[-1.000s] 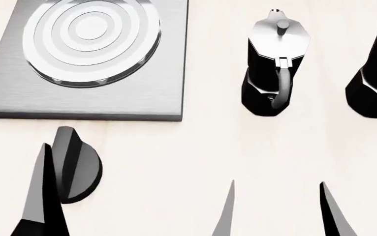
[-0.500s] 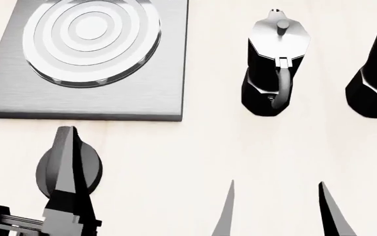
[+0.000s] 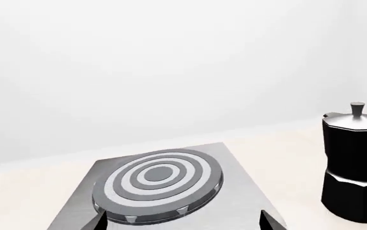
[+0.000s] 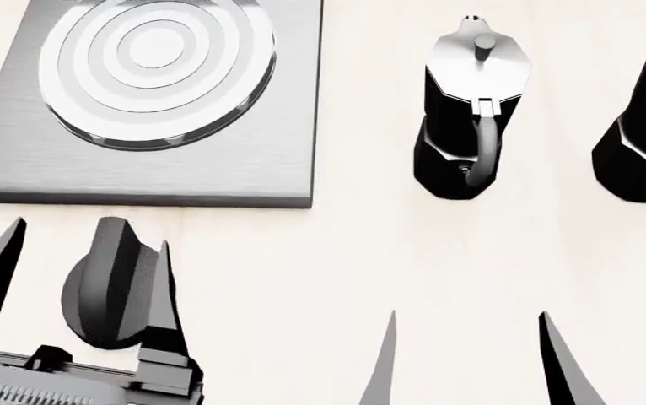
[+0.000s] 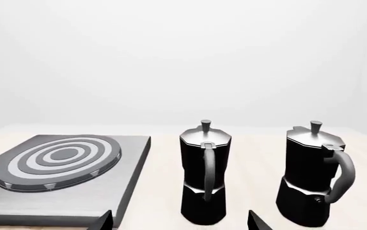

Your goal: Turn off the stove.

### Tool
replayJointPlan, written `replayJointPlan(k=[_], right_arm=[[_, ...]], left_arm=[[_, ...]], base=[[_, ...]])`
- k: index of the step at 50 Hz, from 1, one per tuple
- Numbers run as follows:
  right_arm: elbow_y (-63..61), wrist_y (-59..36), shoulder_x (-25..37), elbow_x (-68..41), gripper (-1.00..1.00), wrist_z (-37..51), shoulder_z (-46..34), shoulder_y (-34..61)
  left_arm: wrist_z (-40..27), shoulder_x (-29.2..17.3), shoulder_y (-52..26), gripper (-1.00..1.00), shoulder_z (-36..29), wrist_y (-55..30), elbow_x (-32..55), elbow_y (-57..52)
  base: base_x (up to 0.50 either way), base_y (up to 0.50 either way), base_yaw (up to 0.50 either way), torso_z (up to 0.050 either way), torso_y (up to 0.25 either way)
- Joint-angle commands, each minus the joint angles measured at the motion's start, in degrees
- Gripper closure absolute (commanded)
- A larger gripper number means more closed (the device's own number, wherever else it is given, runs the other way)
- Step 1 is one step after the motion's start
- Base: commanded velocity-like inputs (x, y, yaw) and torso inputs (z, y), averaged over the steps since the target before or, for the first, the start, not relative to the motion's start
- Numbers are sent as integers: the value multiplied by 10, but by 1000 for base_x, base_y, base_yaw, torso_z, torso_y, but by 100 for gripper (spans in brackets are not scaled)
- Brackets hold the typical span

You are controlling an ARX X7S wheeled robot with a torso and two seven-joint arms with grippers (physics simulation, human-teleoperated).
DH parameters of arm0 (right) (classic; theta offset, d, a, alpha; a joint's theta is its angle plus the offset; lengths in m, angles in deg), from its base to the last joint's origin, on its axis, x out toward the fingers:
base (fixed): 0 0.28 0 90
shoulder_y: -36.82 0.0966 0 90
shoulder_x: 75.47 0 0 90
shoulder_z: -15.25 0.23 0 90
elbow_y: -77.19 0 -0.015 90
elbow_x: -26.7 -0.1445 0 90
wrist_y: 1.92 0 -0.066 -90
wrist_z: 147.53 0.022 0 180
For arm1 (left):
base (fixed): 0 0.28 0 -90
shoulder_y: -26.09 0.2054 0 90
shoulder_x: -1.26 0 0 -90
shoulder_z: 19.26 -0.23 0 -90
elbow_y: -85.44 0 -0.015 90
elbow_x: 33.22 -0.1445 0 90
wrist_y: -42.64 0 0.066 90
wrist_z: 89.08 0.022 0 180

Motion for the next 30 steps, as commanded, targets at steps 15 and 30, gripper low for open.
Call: replayJointPlan(k=[15, 30], right_arm=[[1, 1, 6, -6, -100, 6, -5, 3], [11, 10, 9, -10, -100, 7, -9, 1]], left_arm=[[0, 11, 28, -100, -4, 28, -15, 68], [0, 12, 37, -100, 8, 56, -16, 101]], base=[[0, 0, 0, 0, 0], [0, 0, 0, 0, 0]])
